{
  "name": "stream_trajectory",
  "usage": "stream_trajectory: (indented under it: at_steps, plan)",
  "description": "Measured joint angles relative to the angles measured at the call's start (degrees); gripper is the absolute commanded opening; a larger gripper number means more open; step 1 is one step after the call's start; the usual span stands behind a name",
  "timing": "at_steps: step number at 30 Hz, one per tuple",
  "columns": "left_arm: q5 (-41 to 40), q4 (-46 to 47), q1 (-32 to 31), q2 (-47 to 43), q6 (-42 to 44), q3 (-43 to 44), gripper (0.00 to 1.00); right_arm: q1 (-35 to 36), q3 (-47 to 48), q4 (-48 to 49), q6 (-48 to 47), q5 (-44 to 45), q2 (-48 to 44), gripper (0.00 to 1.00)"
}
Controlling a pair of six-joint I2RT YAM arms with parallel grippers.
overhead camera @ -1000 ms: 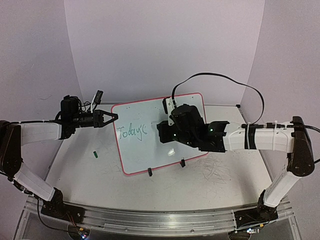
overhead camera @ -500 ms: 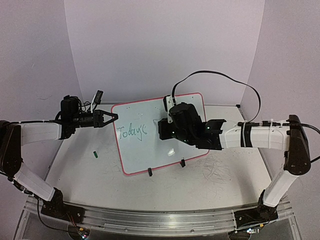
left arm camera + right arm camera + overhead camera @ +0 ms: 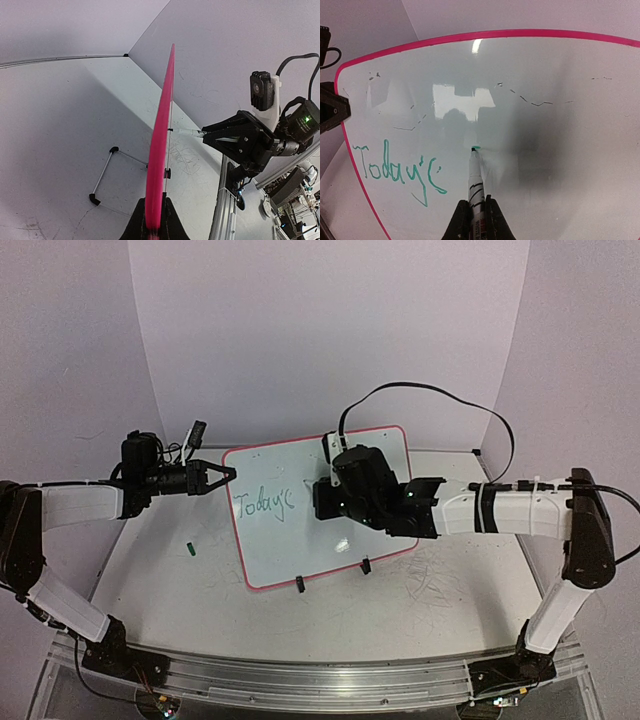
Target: Write a sentence on the whiteboard
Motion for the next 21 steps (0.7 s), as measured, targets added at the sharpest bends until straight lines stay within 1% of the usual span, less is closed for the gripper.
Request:
stream_trajectory:
  at_steps: [21]
  plan:
    - [-0.04,-0.04,0.0,0.0,0.0,0.0,0.0,2.22,-2.57,-2.63,3.33,-1.01,-0.02,0.0]
